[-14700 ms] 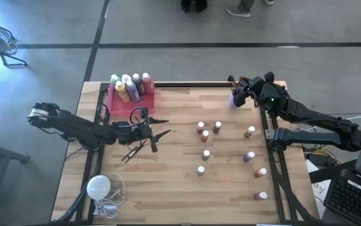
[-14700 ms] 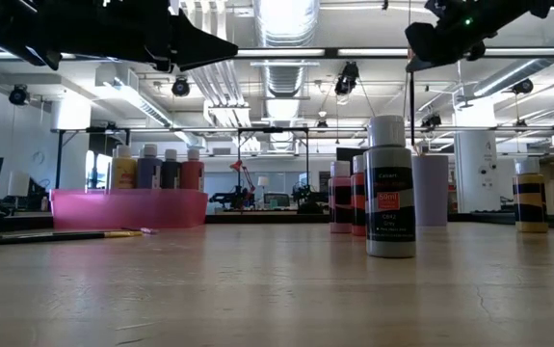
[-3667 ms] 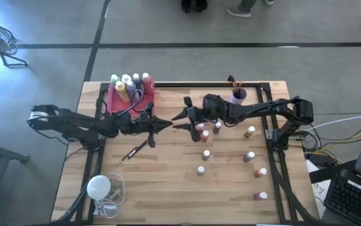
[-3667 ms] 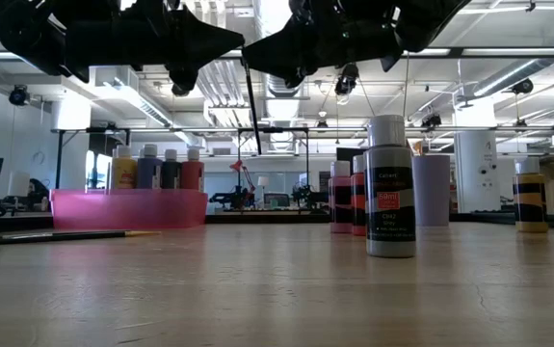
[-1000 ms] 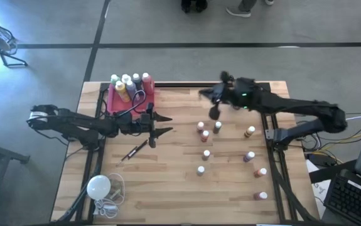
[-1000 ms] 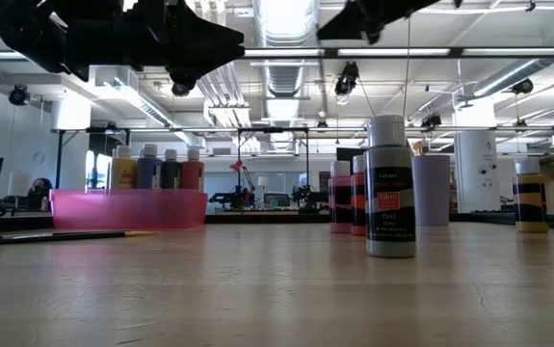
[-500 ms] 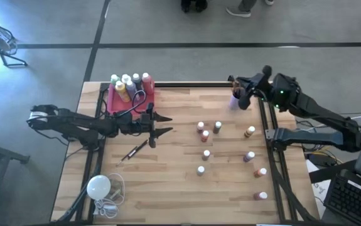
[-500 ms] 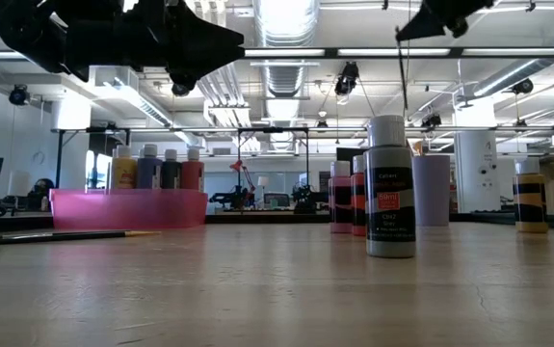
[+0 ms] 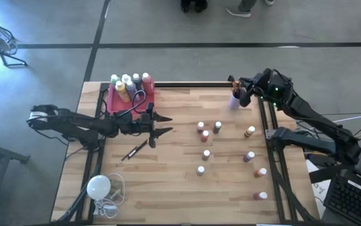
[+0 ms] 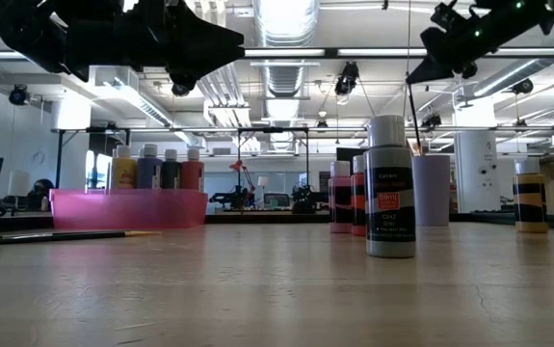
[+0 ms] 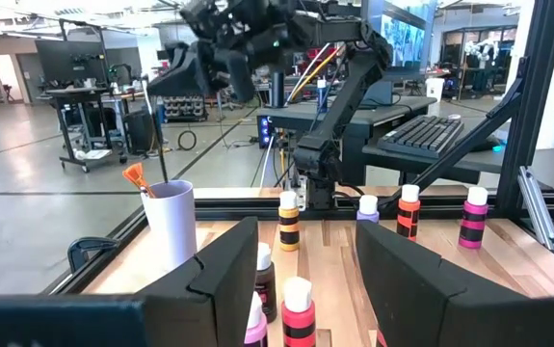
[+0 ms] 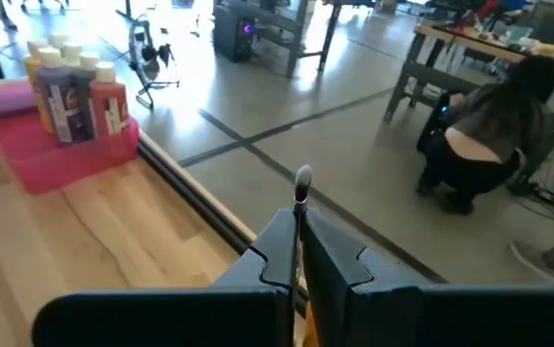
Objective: Pick & Place Paint Supplies
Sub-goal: Put the silver paint brush into the purple cup
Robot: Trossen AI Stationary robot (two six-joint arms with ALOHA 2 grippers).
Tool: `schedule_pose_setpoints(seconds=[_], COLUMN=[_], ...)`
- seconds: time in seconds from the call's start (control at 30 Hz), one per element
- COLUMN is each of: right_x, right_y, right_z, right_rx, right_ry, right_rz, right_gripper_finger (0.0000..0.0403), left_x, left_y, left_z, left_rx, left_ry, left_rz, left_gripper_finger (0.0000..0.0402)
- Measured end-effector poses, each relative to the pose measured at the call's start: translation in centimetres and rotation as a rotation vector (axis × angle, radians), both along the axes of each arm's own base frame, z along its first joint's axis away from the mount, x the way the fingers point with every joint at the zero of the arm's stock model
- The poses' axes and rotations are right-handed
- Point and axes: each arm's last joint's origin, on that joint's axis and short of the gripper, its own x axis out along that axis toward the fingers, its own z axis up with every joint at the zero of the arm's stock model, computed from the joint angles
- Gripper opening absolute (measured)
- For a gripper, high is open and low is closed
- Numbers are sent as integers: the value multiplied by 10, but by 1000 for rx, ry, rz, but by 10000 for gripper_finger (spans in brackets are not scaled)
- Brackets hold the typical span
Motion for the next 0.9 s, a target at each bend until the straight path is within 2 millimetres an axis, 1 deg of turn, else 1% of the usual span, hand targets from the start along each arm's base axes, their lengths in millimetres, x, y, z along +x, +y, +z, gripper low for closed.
schedule_pose_setpoints(seconds=[0.27, 0.47, 0.6, 0.9], right_x=[-4, -5, -5, -6], right_y=[-7, -10, -10, -8], right_z=[-26, -47, -62, -82], right_rx=[42, 16, 28, 29], right_ry=[36, 27, 44, 45], right_rz=[-23, -33, -33, -36], right_gripper_finger=[8, 8, 8, 8], left_x=[0, 0, 0, 0], left_y=[0, 0, 0, 0], left_z=[0, 0, 0, 0], left_rx=[0, 0, 0, 0], left_ry=[0, 0, 0, 1], left_rz=[0, 0, 0, 0], left_gripper_finger=[181, 181, 181, 181])
